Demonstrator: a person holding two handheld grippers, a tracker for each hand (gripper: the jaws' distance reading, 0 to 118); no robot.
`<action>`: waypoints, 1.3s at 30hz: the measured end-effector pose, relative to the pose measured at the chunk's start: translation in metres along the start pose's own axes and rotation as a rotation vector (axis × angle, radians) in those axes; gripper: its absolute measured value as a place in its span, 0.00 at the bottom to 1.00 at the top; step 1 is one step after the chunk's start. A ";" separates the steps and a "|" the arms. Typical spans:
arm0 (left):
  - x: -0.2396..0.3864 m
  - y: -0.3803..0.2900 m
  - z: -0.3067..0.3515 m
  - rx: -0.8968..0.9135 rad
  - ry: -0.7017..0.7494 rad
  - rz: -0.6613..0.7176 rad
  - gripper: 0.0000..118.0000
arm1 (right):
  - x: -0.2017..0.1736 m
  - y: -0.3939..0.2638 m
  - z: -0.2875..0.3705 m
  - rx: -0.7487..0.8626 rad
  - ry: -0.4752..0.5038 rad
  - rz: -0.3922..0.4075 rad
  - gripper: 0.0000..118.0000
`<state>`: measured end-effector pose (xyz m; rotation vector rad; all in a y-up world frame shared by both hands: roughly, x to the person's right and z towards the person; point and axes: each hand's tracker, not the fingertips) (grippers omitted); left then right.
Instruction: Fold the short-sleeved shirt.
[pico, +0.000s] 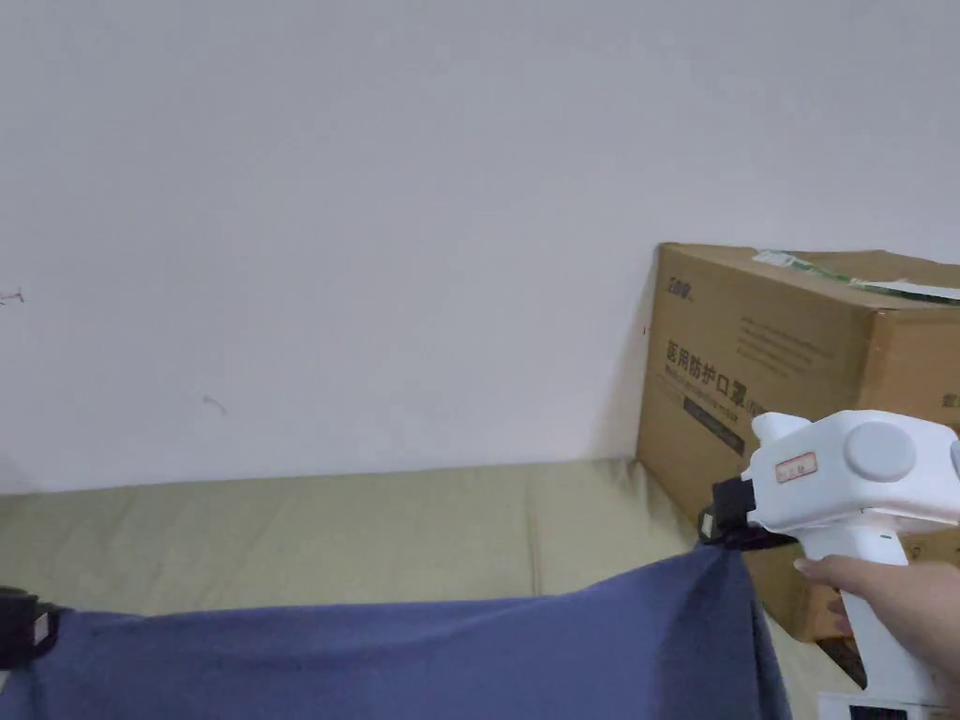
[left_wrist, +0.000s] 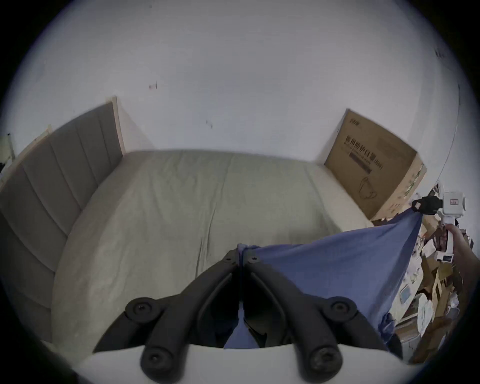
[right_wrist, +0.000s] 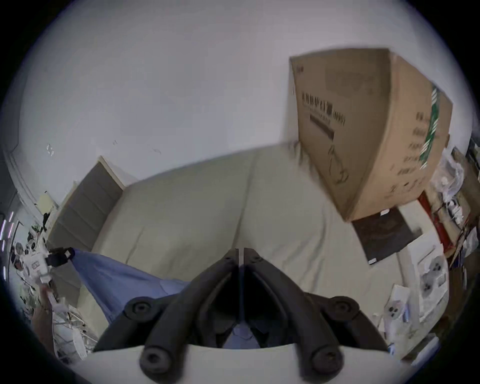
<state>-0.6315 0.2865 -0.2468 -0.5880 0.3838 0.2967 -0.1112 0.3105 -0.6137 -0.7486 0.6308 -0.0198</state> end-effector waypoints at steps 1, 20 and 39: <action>0.001 0.008 0.014 0.020 -0.011 0.011 0.00 | -0.003 0.006 0.018 0.031 -0.001 -0.006 0.00; 0.029 0.199 0.106 0.334 0.040 -0.027 0.00 | -0.102 0.190 0.142 0.391 -0.075 0.122 0.00; 0.009 0.224 -0.065 0.314 0.118 0.029 0.00 | -0.103 0.215 -0.041 0.366 -0.157 0.134 0.00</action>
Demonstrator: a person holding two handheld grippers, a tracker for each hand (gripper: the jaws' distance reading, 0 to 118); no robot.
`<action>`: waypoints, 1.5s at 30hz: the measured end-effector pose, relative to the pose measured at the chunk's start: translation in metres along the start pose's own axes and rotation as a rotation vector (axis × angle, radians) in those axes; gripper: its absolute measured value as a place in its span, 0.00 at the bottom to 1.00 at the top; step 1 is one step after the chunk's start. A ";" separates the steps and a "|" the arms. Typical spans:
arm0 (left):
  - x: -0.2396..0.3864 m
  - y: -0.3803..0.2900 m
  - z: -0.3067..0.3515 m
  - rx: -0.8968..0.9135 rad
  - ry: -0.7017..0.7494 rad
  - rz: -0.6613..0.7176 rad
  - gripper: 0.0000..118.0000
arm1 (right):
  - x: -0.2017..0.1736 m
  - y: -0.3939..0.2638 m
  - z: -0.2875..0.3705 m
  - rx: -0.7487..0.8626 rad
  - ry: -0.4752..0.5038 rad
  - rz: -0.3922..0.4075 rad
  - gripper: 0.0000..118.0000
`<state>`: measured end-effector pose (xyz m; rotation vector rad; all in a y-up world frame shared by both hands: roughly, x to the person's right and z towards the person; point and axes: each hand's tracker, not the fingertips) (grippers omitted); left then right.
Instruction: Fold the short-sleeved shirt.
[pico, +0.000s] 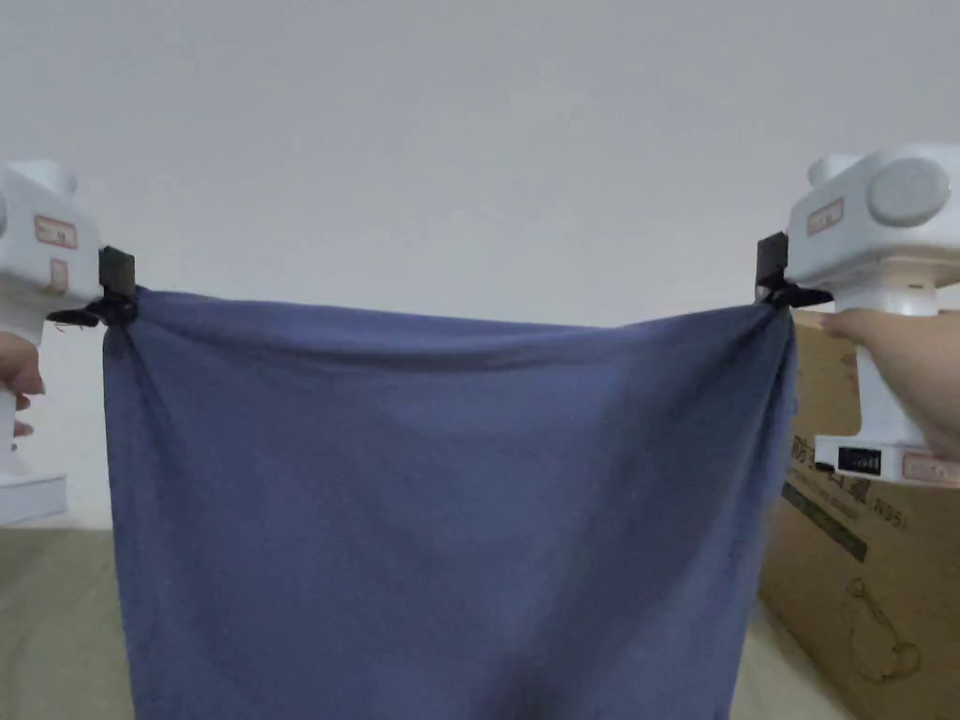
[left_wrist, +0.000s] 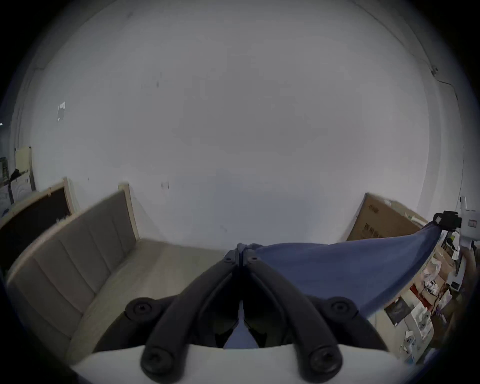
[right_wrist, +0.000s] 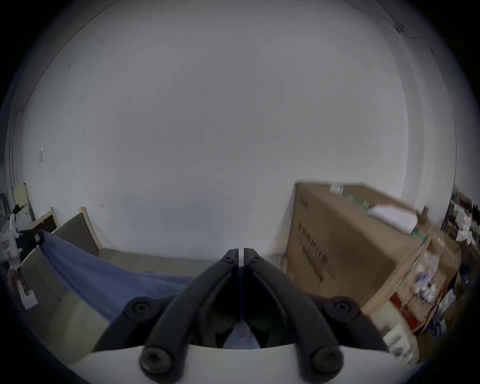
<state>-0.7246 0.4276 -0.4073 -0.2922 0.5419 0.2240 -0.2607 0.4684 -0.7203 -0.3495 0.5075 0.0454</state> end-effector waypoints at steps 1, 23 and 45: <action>-0.001 -0.026 -0.008 -0.041 0.024 -0.002 0.00 | 0.002 -0.026 -0.012 -0.050 0.013 -0.021 0.00; -0.093 -0.465 0.172 -0.855 -0.080 -0.049 0.00 | 0.124 -0.528 0.180 -0.898 0.133 -0.158 0.00; -0.070 -0.469 0.259 -0.867 -0.081 -0.032 0.83 | 0.106 -0.531 0.249 -0.909 0.030 0.020 1.00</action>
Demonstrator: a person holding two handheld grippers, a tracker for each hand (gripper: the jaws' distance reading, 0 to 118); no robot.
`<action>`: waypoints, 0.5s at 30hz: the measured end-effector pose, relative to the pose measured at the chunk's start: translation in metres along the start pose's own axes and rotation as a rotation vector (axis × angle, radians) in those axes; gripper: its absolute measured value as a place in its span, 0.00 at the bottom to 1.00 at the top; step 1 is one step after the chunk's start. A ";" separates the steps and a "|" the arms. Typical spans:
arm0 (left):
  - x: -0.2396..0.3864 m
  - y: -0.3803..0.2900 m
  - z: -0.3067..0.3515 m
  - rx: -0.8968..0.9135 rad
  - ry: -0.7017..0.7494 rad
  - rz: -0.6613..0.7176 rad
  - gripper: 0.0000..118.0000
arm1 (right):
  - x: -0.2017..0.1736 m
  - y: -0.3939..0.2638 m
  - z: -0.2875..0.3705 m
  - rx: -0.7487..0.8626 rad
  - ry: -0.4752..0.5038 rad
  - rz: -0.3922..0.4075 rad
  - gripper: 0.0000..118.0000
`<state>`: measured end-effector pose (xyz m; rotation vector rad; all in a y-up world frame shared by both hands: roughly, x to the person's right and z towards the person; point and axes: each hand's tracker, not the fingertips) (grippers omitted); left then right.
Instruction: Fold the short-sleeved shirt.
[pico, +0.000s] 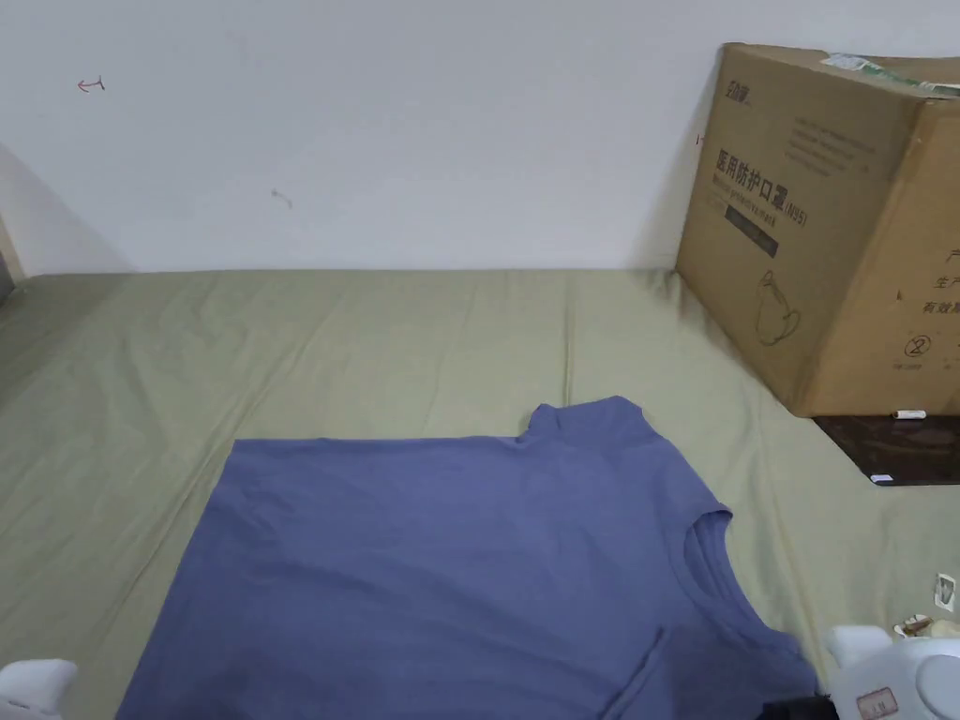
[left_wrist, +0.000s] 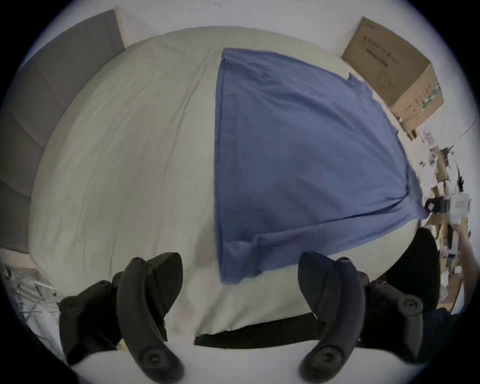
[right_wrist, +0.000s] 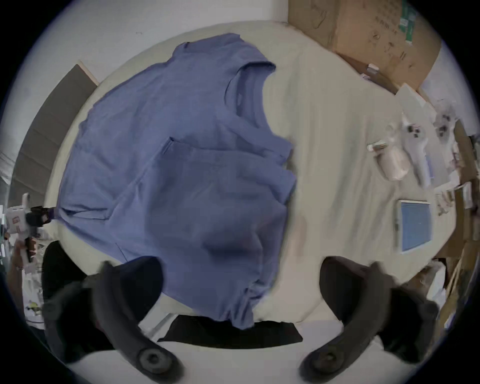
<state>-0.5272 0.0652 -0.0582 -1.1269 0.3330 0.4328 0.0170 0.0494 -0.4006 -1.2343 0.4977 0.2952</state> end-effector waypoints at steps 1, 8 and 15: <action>0.001 -0.002 0.006 0.012 -0.024 0.021 0.83 | -0.001 0.000 0.008 0.048 0.023 0.005 1.00; 0.031 -0.003 0.077 0.350 -0.009 0.039 0.83 | -0.025 -0.005 0.059 0.296 0.030 -0.005 0.99; 0.055 -0.001 0.102 0.377 -0.028 0.046 0.11 | -0.046 -0.012 0.103 0.412 0.268 -0.065 0.00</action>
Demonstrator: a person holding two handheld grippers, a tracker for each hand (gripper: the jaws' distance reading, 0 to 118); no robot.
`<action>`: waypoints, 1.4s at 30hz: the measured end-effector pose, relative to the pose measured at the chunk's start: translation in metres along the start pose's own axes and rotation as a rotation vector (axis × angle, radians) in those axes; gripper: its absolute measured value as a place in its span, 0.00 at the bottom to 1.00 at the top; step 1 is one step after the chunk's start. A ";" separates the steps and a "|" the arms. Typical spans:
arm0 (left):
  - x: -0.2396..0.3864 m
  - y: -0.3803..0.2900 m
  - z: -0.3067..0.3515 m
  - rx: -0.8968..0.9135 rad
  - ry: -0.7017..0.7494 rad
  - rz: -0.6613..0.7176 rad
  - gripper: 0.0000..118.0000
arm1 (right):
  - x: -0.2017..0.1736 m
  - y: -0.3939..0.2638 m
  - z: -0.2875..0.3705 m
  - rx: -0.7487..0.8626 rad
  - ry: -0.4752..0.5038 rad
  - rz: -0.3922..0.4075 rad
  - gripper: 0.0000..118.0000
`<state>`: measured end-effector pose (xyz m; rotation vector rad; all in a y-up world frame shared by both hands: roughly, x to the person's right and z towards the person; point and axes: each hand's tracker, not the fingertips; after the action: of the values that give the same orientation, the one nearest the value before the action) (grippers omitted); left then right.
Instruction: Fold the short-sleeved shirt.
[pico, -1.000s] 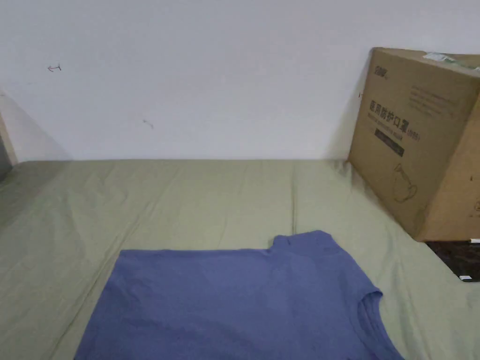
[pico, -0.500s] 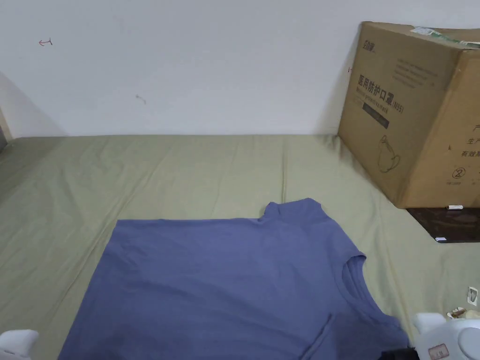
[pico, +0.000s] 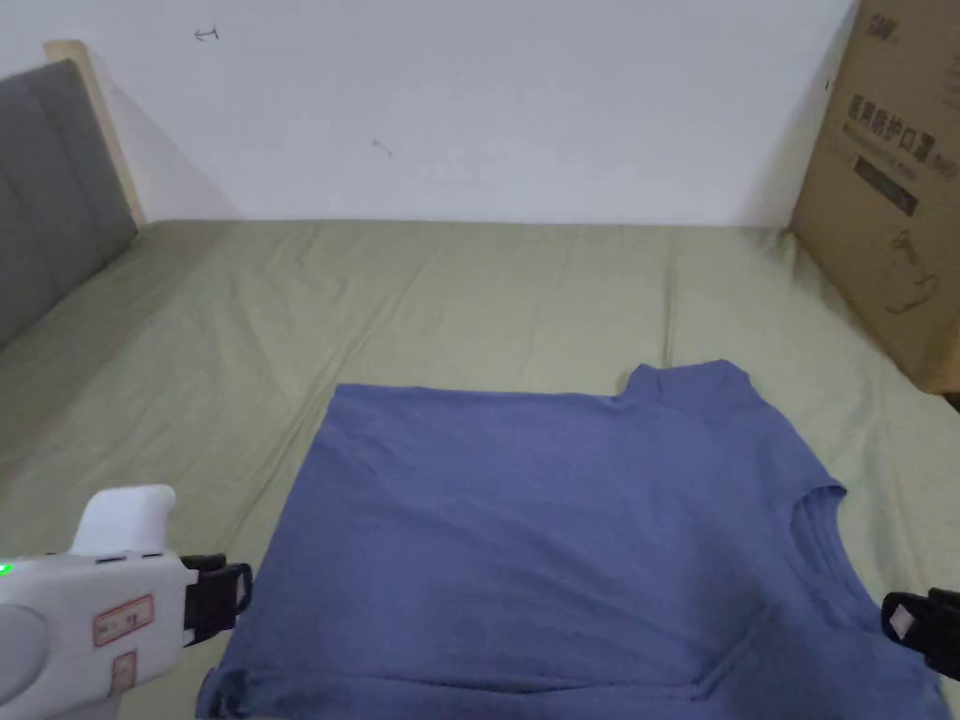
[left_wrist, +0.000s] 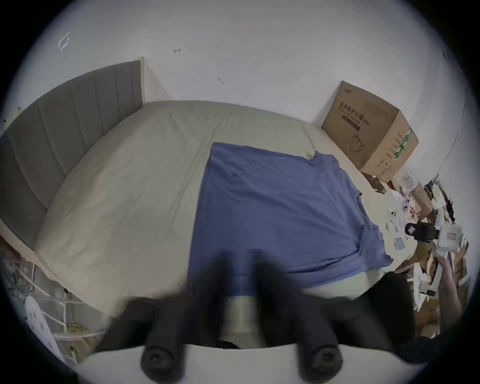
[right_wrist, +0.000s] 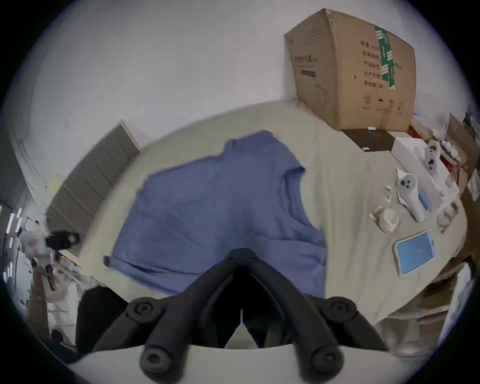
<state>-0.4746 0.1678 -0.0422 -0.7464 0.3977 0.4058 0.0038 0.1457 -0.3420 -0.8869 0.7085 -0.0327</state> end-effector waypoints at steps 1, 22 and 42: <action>0.002 -0.001 0.000 0.001 0.027 -0.002 0.00 | -0.003 0.005 0.005 0.089 0.021 -0.001 0.00; -0.059 -0.042 -0.114 -0.361 0.053 0.018 0.03 | 0.032 -0.008 -0.017 -0.032 0.066 -0.185 0.00; -0.044 -0.032 -0.064 -0.259 0.086 0.061 0.03 | 0.079 -0.032 -0.103 -0.475 -0.235 0.052 0.30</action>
<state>-0.5096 0.0910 -0.0456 -1.0079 0.4546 0.4896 0.0137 0.0293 -0.4062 -1.3006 0.5243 0.2932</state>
